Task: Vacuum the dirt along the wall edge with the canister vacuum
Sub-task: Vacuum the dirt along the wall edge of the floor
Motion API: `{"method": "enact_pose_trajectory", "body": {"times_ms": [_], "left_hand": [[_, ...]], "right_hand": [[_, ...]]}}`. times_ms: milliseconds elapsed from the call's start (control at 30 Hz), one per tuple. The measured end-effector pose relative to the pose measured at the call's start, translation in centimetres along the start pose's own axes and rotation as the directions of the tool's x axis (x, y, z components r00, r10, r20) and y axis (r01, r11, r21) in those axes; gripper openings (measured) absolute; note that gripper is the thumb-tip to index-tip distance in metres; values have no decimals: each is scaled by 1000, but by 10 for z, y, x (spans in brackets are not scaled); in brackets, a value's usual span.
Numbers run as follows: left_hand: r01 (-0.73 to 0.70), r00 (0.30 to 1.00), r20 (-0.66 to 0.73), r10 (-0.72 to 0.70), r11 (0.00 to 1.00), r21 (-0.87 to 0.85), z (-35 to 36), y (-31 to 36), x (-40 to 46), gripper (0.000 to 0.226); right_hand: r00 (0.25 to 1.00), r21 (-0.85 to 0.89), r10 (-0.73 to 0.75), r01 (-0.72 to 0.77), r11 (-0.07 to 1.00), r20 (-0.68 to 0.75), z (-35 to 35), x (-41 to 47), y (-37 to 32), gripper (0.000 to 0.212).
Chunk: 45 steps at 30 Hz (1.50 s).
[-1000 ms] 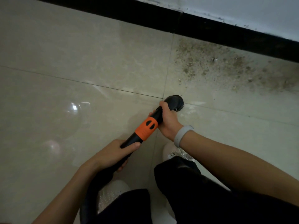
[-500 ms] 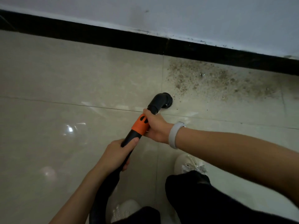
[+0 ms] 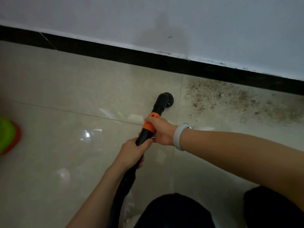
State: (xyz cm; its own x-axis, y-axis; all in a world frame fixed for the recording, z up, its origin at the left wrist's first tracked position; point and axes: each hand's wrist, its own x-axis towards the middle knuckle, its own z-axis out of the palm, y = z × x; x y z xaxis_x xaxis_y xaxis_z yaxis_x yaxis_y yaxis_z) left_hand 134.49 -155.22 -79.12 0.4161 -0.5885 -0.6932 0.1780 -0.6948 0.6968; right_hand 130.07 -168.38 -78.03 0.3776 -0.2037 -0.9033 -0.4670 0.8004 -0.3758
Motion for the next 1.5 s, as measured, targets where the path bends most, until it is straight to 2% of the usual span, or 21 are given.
{"method": "enact_pose_trajectory", "body": {"times_ms": [133, 233, 333, 467, 733, 800, 933, 1067, 1200, 1333, 1500], "left_hand": [[52, 997, -48, -53, 998, -24, 22, 19, 10, 35], [65, 994, -85, -62, 997, 34, 32, 34, 12, 34], [46, 994, -108, -24, 978, 202, 42, 49, 7, 28], [90, 993, -108, -54, 926, 366, 70, 64, -11, 30], [197, 943, -333, -5, 813, 547, 117, 79, -5, 36], [199, 925, -380, 18, 828, 524, 134, 73, 1, 38], [139, 878, -465, 112, 870, 472, 166, 50, 21, 36], [43, 850, -499, 169, 922, 385, 179, 25, 37, 31], [-25, 844, -506, 179, 955, 296, 193, 14, 42, 31], [-57, 868, -465, 172, 966, 251, 206, 19, 38, 28], [-61, 878, -460, 136, 983, 174, 219, 24, 35, 22]], "right_hand": [[1000, 61, 2, -3, 998, 18, -21, 9, -17, 32], [1000, 91, 1, -3, 996, 17, -31, 15, -27, 43], [1000, 90, 11, -13, 996, 19, -54, 18, -42, 34], [996, 0, 57, -57, 998, 65, -94, 15, -70, 28], [991, -205, 23, 4, 979, 131, -112, 12, -105, 35], [993, -221, -6, 33, 975, 121, -113, 15, -106, 45], [992, -131, -61, 76, 989, 114, -122, 25, -100, 50], [991, -173, -110, 123, 977, 81, -129, 41, -87, 57], [987, -205, -158, 154, 967, 0, -136, 42, -79, 59], [978, -218, -192, 171, 961, -83, -143, 32, -79, 57], [970, -254, -226, 197, 947, -91, -151, 31, -78, 58]]}}
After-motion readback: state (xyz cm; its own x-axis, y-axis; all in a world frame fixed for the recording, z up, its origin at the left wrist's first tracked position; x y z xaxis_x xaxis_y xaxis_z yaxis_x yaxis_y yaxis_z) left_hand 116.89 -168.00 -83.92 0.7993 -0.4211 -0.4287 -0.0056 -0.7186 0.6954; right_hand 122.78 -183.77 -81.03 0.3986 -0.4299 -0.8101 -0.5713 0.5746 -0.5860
